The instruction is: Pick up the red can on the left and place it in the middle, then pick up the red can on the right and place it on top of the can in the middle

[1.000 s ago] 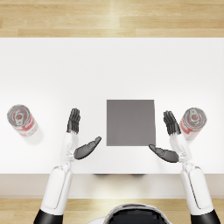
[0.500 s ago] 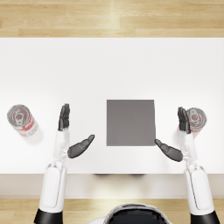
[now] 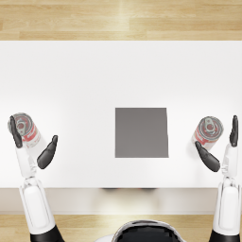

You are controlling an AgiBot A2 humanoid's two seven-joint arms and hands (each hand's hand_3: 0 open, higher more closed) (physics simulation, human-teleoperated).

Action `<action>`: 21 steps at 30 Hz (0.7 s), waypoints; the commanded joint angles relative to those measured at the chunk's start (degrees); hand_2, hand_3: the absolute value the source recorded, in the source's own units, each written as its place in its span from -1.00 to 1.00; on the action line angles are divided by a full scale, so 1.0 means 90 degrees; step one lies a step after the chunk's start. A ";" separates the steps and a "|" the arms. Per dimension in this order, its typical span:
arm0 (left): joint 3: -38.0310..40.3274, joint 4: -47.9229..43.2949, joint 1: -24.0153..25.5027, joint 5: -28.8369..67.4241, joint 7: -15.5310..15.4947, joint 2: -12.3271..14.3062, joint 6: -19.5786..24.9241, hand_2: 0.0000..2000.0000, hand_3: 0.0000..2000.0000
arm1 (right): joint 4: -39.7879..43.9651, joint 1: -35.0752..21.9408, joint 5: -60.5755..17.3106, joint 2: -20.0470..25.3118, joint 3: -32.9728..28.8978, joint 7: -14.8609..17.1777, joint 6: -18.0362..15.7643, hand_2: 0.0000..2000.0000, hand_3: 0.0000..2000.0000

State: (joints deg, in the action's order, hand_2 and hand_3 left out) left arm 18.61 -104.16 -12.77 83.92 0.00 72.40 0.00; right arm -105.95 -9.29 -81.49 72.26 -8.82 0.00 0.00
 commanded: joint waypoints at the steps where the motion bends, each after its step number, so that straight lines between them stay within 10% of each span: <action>1: 0.0669 0.0399 -0.0018 0.0007 0.0000 -0.0007 0.0000 -1.00 -1.00 | 0.0245 0.0078 -0.0004 0.0021 -0.0118 0.0000 0.0000 -1.00 -1.00; 21: 0.0346 0.3934 -0.0532 0.0023 0.0000 -0.0019 0.0000 -1.00 -1.00 | 0.2399 -0.0068 -0.0012 0.0237 0.0466 0.0000 0.0000 -1.00 -1.00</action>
State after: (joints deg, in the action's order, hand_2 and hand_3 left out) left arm 22.61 -72.29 -15.81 84.13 0.00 72.80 0.00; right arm -86.68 -8.85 -81.60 74.46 -5.44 0.00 0.31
